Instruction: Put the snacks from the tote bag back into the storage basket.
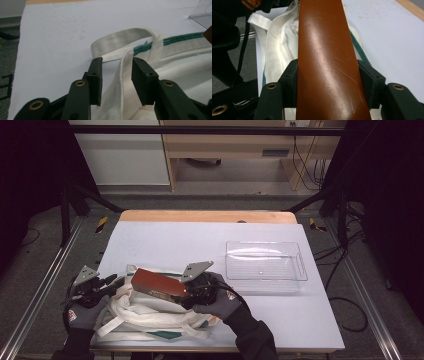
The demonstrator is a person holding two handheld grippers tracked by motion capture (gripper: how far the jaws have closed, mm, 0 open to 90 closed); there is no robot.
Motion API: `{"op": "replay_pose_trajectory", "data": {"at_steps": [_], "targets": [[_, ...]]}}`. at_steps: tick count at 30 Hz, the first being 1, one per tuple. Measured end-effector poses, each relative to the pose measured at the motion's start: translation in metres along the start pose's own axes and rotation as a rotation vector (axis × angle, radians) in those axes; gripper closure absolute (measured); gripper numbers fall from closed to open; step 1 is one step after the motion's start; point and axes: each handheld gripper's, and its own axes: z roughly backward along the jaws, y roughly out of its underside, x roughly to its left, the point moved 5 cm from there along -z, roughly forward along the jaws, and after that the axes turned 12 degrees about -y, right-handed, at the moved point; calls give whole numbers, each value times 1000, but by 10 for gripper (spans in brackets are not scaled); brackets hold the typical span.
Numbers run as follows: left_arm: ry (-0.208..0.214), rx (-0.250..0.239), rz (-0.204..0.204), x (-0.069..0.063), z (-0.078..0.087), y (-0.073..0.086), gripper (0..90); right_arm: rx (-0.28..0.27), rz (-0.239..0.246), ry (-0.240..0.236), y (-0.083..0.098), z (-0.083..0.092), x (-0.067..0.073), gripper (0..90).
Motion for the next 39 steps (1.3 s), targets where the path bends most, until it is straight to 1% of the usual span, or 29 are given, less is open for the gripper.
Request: {"op": "replay_pose_trajectory", "data": {"at_steps": [1,2,4,8,9,10,12,14,22,26,30,33,39], "targets": [[-1,-6,0,0,2,-2,595,-2,-1,2,0,3,0,433],[-1,-15,1,0,4,-3,573,-4,-3,16,1,11,-1,434],[-1,-26,-2,-1,7,-6,568,-9,-4,18,1,14,-1,434],[-1,-47,-1,-2,14,-11,557,-27,-13,34,0,30,-3,436],[-1,-47,-1,-2,14,-11,556,-27,-13,34,0,30,-3,436],[-2,-54,0,-3,16,-13,556,-28,-20,36,1,34,-4,436],[0,-60,1,-3,18,-14,556,-27,-13,39,2,37,-4,437],[0,-63,0,-3,19,-15,555,-32,-17,42,2,39,-4,437],[15,-83,-12,-8,24,-18,540,-48,-24,73,4,59,-8,436],[17,-105,-24,-10,26,-21,501,-57,-27,92,6,72,-11,436],[18,-120,-33,-13,28,-23,439,-61,-34,116,9,86,-15,436],[17,-118,-47,-14,28,-23,405,-64,-41,133,12,97,-18,436],[15,-114,-47,-14,28,-23,366,-68,-56,171,18,118,-27,436]]}}
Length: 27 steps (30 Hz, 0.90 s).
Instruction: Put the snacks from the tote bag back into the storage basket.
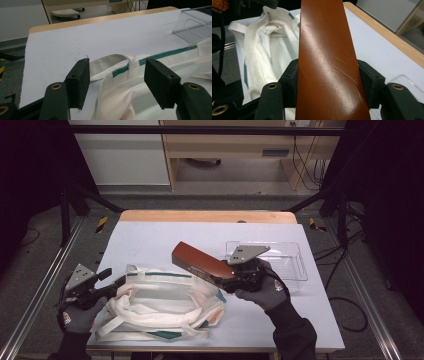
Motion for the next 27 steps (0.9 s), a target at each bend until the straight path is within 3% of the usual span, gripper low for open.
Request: {"op": "replay_pose_trajectory", "data": {"at_steps": [12,18,27], "targets": [[-6,0,11,4,1,0,349,-12,-57,93,18,38,-33,436],[-9,1,14,6,1,0,346,-21,-101,132,31,48,-50,437],[-11,2,14,7,1,1,346,-12,-131,165,43,60,-70,437]]}}
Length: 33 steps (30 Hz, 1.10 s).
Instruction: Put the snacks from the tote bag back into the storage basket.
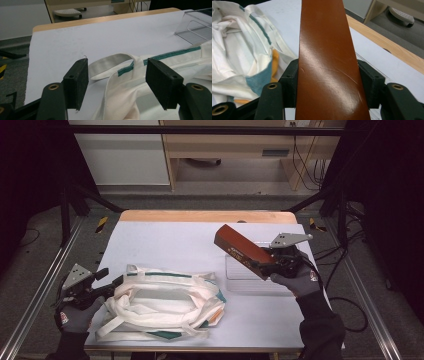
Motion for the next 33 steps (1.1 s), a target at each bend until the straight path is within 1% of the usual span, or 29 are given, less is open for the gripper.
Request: {"op": "replay_pose_trajectory", "data": {"at_steps": [3,7,11,14,18,29,33], "targets": [[-2,0,5,1,0,0,346,8,-9,10,4,0,-8,436],[-3,-1,6,2,0,0,346,5,-25,20,8,-1,-18,436],[-5,3,5,2,0,1,344,3,-36,19,12,-4,-25,436],[-6,2,4,3,-1,1,337,4,-34,21,15,-5,-31,437],[-7,8,3,4,-3,3,322,7,-48,23,19,-8,-39,436],[-10,16,14,6,-4,6,323,8,-64,10,29,-13,-55,437],[-10,18,12,6,-5,6,322,12,-61,15,32,-15,-61,437]]}}
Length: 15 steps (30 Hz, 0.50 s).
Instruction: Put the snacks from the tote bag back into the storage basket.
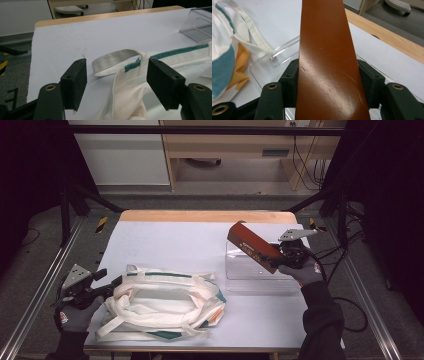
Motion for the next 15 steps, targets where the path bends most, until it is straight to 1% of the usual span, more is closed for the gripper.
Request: {"op": "replay_pose_trajectory", "data": {"at_steps": [5,7,15], "targets": [[1,2,4,0,0,1,322,10,3,-2,5,-2,-5,437],[-1,3,6,0,-1,1,322,13,4,-12,7,-2,-5,436],[0,6,4,0,-1,1,322,39,13,-20,17,-6,-8,437]]}}
